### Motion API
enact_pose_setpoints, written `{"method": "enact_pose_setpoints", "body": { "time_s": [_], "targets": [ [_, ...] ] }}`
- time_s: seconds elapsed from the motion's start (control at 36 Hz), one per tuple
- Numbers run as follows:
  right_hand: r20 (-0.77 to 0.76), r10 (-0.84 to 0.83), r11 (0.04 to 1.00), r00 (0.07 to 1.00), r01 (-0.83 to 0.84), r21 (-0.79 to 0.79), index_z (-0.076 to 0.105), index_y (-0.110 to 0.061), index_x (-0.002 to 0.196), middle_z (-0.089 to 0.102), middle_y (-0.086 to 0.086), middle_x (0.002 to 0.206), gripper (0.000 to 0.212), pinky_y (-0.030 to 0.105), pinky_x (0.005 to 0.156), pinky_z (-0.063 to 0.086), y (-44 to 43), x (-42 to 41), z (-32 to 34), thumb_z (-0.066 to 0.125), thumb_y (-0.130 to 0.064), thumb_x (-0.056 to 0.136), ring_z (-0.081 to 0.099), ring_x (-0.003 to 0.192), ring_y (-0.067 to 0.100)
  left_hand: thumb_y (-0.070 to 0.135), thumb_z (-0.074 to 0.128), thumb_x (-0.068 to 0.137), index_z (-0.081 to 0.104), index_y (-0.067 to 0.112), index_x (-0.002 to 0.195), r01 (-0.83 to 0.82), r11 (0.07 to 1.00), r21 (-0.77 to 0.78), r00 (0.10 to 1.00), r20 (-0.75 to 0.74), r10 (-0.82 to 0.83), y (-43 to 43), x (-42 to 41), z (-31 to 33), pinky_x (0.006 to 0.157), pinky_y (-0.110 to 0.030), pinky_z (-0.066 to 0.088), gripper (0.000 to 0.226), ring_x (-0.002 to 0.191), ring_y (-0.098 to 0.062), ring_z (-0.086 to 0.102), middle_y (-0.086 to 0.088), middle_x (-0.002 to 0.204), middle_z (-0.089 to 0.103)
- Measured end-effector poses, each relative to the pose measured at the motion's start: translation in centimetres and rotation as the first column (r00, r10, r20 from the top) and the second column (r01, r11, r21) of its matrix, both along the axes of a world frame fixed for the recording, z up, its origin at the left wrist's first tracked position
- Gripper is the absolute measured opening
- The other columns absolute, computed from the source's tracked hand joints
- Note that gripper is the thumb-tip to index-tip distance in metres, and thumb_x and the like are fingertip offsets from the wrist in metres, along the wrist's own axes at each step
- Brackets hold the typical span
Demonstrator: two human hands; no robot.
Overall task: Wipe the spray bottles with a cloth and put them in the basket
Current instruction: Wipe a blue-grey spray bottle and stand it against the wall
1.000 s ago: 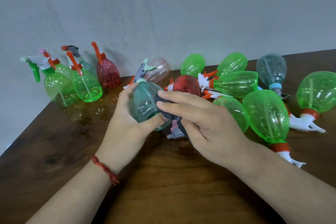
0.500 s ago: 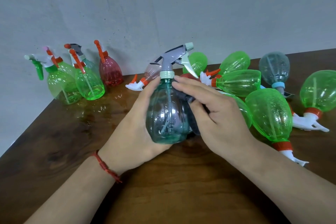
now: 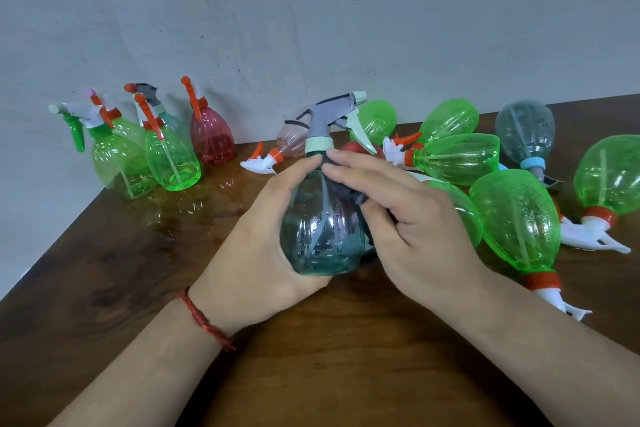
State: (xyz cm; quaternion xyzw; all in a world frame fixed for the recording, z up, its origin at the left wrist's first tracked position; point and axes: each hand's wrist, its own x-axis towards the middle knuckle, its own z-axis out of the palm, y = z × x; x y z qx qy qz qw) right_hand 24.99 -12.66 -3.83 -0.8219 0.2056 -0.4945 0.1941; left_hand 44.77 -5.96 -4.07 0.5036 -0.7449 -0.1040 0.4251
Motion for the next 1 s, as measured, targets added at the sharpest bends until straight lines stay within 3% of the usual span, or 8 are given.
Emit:
{"method": "enact_pose_setpoints", "body": {
  "time_s": [0.11,0.25,0.33,0.44,0.58,0.69,0.83,1.0],
  "targets": [
    [-0.03,0.012,0.999,0.999,-0.013,-0.033,0.071,-0.013,0.135,0.062,-0.005,0.148,0.055,0.029,0.116,0.046,0.0,0.0,0.0,0.053,0.019,0.093,0.054,0.14,0.005,0.027,0.101,0.07,0.035,0.019,0.162,-0.082,0.996,-0.019,0.995,-0.058,0.08,0.1,-0.5,-0.3,0.116,-0.035,0.049,0.113,0.142,-0.014,0.056,0.008,0.155,0.051],
    [-0.096,0.067,0.991,0.993,-0.077,-0.108,0.075,-0.01,0.128,0.065,-0.001,0.145,0.052,0.04,0.116,0.047,0.3,0.0,-0.2,0.054,0.019,0.09,0.056,0.14,0.012,0.022,0.102,0.065,0.036,0.029,0.159,-0.155,0.987,0.033,0.951,-0.266,0.158,-0.1,-0.3,-0.1,0.107,-0.034,0.056,0.115,0.129,-0.007,0.065,0.014,0.141,0.063],
    [-0.127,0.077,0.987,0.989,-0.093,-0.134,0.076,-0.011,0.127,0.065,-0.002,0.144,0.049,0.04,0.116,0.047,0.5,0.2,-0.3,0.054,0.015,0.092,0.056,0.141,0.014,0.035,0.099,0.06,0.037,0.031,0.158,-0.166,0.984,0.058,0.923,-0.342,0.176,-0.2,0.1,0.0,0.106,-0.036,0.057,0.117,0.127,-0.012,0.067,0.007,0.143,0.062],
    [-0.14,0.081,0.984,0.987,-0.102,-0.146,0.076,-0.01,0.126,0.066,-0.001,0.144,0.048,0.04,0.117,0.047,0.5,0.0,-0.2,0.054,0.015,0.092,0.055,0.142,0.015,0.031,0.104,0.059,0.038,0.032,0.157,-0.171,0.981,0.087,0.905,-0.379,0.192,-0.4,0.5,0.0,0.105,-0.037,0.058,0.118,0.128,-0.016,0.067,0.003,0.146,0.061],
    [-0.158,0.083,0.982,0.984,-0.108,-0.158,0.074,-0.011,0.13,0.064,-0.002,0.146,0.046,0.037,0.118,0.046,0.6,0.1,-0.1,0.05,0.01,0.097,0.053,0.143,0.013,0.025,0.1,0.059,0.041,0.029,0.156,-0.148,0.982,0.113,0.88,-0.439,0.183,-0.3,0.1,0.3,0.1,-0.027,0.058,0.114,0.123,-0.01,0.069,0.007,0.139,0.065],
    [-0.096,0.075,0.992,0.993,-0.084,-0.092,0.074,-0.013,0.131,0.063,-0.004,0.146,0.052,0.027,0.113,0.048,0.5,0.0,-0.1,0.052,0.016,0.093,0.055,0.14,0.008,0.019,0.099,0.064,0.038,0.03,0.158,-0.117,0.99,0.084,0.921,-0.363,0.14,-0.1,0.0,0.3,0.105,-0.031,0.057,0.113,0.13,-0.012,0.065,0.007,0.145,0.061],
    [0.027,-0.013,0.999,1.0,0.012,0.029,0.074,-0.015,0.131,0.065,-0.008,0.143,0.056,0.021,0.114,0.044,-0.2,0.0,0.1,0.053,0.019,0.092,0.056,0.136,0.0,0.021,0.101,0.069,0.033,0.019,0.163,-0.027,0.998,0.052,0.989,-0.147,0.034,0.1,-0.4,-0.2,0.119,-0.047,0.047,0.117,0.146,-0.021,0.053,0.003,0.16,0.049],
    [0.096,-0.066,0.978,0.993,0.045,0.202,0.075,-0.021,0.13,0.07,-0.016,0.134,0.05,0.012,0.11,0.042,-0.4,0.1,0.3,0.054,0.012,0.099,0.058,0.129,-0.008,0.025,0.099,0.073,0.023,0.017,0.167,0.027,0.998,0.06,1.0,-0.015,-0.026,0.0,-0.7,0.0,0.118,-0.023,0.042,0.12,0.147,-0.009,0.05,0.011,0.164,0.041]
  ]
}}
